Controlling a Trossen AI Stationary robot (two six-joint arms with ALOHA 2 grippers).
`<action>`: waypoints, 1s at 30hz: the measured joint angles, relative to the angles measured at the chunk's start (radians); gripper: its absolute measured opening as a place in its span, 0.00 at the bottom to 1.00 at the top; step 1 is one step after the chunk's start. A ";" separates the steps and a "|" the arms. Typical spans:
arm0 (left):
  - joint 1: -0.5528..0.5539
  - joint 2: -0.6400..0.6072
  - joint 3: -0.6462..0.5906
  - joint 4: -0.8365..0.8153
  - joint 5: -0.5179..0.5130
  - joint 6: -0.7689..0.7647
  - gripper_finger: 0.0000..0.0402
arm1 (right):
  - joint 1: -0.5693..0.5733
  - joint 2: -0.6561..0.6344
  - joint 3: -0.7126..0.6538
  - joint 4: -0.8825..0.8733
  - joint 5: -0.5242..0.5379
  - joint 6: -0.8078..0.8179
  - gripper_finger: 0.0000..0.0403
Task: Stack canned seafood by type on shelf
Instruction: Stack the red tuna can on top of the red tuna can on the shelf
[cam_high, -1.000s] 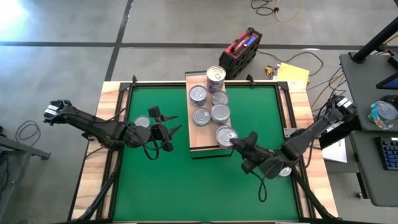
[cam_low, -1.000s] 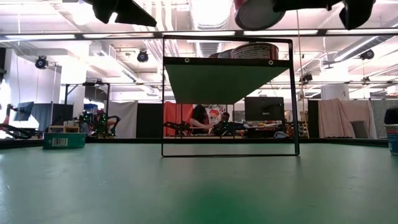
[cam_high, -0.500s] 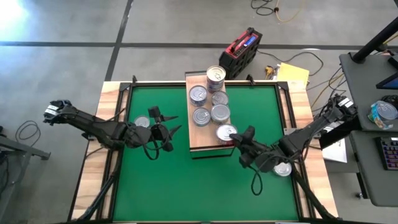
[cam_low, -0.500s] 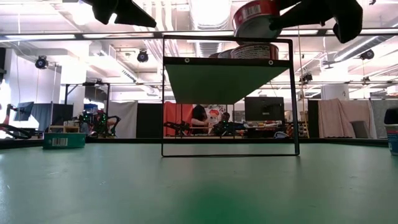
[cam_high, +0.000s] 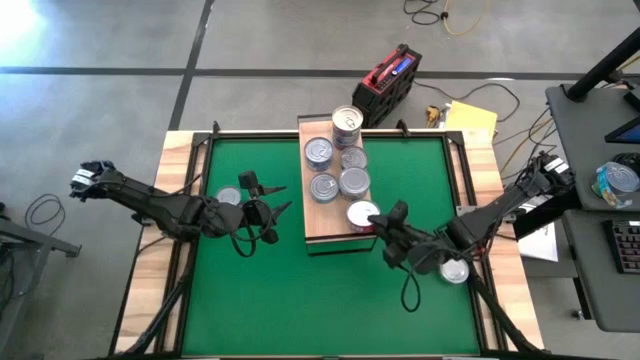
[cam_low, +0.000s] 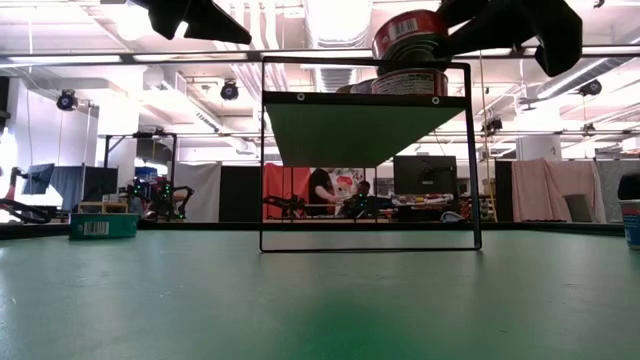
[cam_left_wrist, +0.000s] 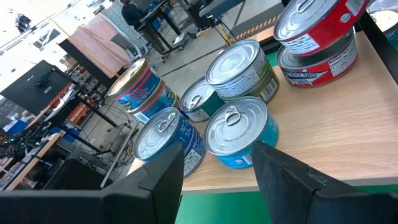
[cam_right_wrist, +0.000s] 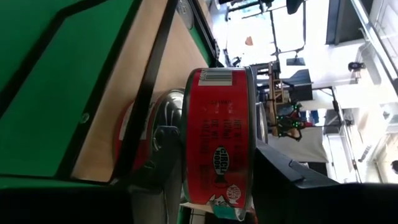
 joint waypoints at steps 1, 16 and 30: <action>0.000 0.000 0.000 0.000 0.000 0.000 0.43 | -0.003 0.000 0.000 0.000 0.001 0.005 0.33; 0.000 0.000 0.000 0.000 0.000 0.003 0.43 | -0.016 0.000 0.000 0.001 0.001 -0.012 0.38; 0.001 0.000 0.000 0.000 0.000 0.003 0.43 | -0.016 0.000 -0.001 0.041 -0.007 -0.031 0.51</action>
